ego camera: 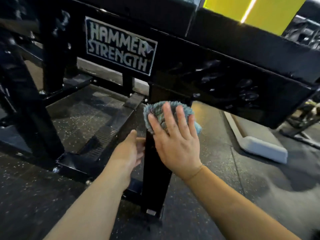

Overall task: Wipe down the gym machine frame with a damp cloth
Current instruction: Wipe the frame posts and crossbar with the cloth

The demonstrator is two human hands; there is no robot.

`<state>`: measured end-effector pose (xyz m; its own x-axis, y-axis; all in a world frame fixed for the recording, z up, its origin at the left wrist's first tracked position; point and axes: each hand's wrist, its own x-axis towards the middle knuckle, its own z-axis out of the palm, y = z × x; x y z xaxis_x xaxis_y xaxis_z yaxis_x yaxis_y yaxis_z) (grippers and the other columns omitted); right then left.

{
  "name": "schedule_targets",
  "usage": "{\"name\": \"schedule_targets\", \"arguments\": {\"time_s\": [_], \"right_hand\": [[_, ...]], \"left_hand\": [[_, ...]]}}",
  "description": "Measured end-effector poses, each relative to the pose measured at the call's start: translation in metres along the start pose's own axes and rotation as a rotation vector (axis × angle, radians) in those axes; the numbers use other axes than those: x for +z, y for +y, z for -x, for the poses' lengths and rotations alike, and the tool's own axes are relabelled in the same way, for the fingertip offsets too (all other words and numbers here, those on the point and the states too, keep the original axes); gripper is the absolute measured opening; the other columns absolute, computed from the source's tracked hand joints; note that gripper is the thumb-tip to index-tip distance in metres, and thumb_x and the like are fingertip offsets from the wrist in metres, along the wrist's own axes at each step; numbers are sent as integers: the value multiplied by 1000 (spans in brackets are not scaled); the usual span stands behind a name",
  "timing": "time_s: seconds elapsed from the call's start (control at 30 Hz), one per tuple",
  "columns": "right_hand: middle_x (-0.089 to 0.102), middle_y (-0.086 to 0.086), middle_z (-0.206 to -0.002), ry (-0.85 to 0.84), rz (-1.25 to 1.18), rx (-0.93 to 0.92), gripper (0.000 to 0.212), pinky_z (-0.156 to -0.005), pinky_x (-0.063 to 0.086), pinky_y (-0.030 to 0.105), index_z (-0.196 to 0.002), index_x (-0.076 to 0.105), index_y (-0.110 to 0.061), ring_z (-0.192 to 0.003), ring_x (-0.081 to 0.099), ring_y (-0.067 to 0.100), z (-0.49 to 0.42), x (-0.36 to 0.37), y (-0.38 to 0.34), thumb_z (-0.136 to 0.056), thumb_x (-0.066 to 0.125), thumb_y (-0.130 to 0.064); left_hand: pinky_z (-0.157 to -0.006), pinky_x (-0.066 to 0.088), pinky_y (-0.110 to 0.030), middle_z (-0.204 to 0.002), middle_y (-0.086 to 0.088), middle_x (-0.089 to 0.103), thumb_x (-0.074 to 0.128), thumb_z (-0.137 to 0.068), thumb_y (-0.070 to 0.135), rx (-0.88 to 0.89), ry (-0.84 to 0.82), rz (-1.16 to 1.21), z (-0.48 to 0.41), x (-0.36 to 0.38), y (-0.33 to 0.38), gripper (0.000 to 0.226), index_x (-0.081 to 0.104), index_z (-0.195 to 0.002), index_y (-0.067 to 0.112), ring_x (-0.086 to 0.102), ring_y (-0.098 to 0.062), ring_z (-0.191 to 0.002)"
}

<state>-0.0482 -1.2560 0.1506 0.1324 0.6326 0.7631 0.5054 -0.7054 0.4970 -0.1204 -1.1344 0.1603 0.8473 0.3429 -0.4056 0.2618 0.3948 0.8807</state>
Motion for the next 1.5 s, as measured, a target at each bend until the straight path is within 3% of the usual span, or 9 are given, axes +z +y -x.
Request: {"name": "schedule_targets", "arguments": {"time_s": [0.2,0.33,0.43,0.67,0.77,0.9,1.1,1.3,1.5], "right_hand": [[2,4,-160,-463,252,-525,70,-118,-16,42,-149,15,-16,-147,-12,29,75,-8,-4,-83,34,-30],[10,-3,-156,-206,172,-248,66,-118,-12,39,-150,20,-21,-143,3,26,-24,-21,9,-89,44,-28],[14,7,-154,-130,182,-133,58,-119,-10,39,-150,18,-22,-146,-5,25,-44,-21,8,-97,38,-35],[6,5,-159,-386,277,-523,71,-119,-10,41,-150,22,-26,-148,-9,26,34,-9,-4,-88,50,-44],[12,-1,-156,-242,210,-335,73,-118,-12,41,-150,16,-29,-147,-11,22,-15,-20,7,-89,53,-43],[3,4,-161,-80,193,-120,57,-119,-8,43,-149,18,-30,-147,-13,21,-42,-13,7,-99,32,-51],[-14,4,-161,-217,230,-82,53,-119,-6,44,-144,28,-30,-148,-9,24,26,3,-18,-95,35,-49],[10,11,-156,-49,177,61,55,-119,-6,44,-146,25,-28,-144,1,29,-53,-9,-10,-96,42,-43],[-14,11,-160,-339,226,-319,53,-119,-8,46,-141,45,-31,-148,-10,27,58,8,-26,-90,39,-40]], "left_hand": [[-61,43,-19,-85,-4,68,19,-103,38,-43,-135,43,3,-12,12,58,67,-90,7,61,-14,-78],[-95,37,-27,-94,-3,67,16,-103,38,-39,-176,99,-8,-19,13,59,67,-94,9,52,-23,-117],[-110,23,-39,-84,7,64,17,-103,40,-49,-213,155,-11,-17,1,55,65,-86,19,57,-12,-97],[-79,43,-32,-101,-4,68,21,-102,40,-37,-190,125,-17,-25,1,55,71,-92,19,60,-15,-91],[-98,34,-34,-93,3,67,20,-103,39,-4,-222,129,-16,-24,1,52,66,-89,20,59,-11,-87],[-81,36,-27,-85,3,63,20,-103,34,4,-222,159,-20,-16,3,50,64,-89,15,56,-10,-80],[-86,42,-33,-86,2,67,26,-102,35,-29,-143,157,-18,-17,2,48,65,-80,20,59,-12,-82],[-51,40,-17,-79,2,63,21,-104,33,-5,-197,175,-17,-14,4,48,64,-94,12,56,-6,-73],[-60,40,-26,-75,1,69,24,-103,33,-61,-142,234,-16,-19,-2,50,66,-83,15,60,-14,-74]]}}
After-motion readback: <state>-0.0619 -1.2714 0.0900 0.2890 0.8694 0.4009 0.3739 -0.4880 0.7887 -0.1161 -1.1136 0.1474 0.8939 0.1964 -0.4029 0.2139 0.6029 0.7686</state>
